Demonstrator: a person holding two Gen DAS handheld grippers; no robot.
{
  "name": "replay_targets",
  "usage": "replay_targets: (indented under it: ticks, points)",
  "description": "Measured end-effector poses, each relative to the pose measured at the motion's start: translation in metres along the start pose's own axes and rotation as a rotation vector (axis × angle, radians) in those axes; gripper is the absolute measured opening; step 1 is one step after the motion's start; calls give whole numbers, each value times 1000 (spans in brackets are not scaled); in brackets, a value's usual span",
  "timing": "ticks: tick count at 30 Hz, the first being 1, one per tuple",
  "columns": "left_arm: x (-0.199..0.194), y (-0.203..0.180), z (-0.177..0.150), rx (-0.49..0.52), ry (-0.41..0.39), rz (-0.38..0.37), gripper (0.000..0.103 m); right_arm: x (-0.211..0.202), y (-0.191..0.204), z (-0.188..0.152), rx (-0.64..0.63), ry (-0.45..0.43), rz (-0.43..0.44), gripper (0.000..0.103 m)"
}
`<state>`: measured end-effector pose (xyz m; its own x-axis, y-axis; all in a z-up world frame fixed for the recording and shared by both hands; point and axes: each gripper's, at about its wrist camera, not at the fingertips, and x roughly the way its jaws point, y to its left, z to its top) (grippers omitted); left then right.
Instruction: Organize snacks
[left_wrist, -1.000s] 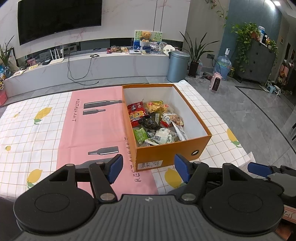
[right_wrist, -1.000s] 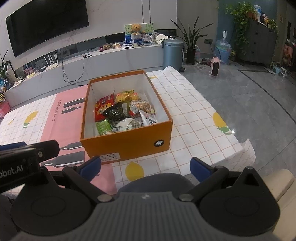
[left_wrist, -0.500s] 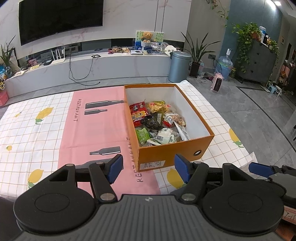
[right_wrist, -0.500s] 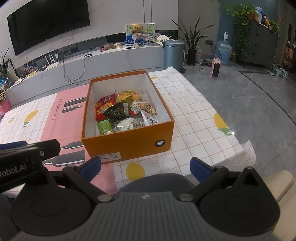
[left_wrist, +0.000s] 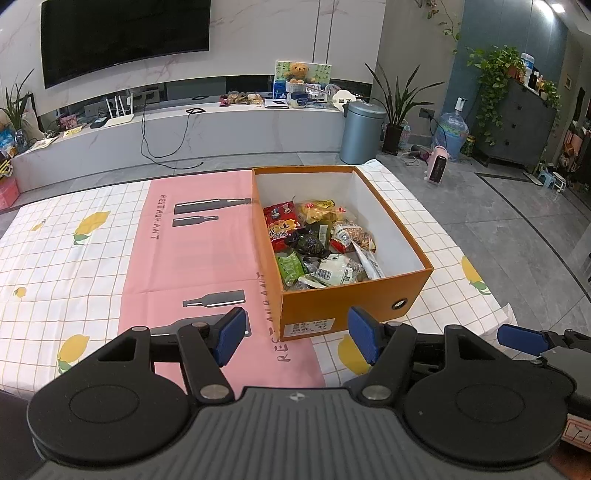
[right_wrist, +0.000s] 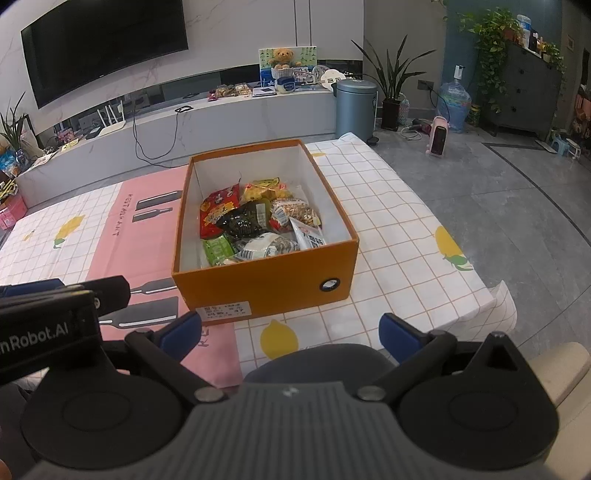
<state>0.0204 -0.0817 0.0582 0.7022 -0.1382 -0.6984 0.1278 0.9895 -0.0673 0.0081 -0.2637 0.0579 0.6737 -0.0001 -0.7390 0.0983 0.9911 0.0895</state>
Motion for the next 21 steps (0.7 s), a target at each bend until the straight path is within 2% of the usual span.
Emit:
replay_targets:
  ticks: [21]
  points:
    - [2, -3, -4, -3, 5, -19, 75, -2, 6, -4, -24, -1, -2, 100]
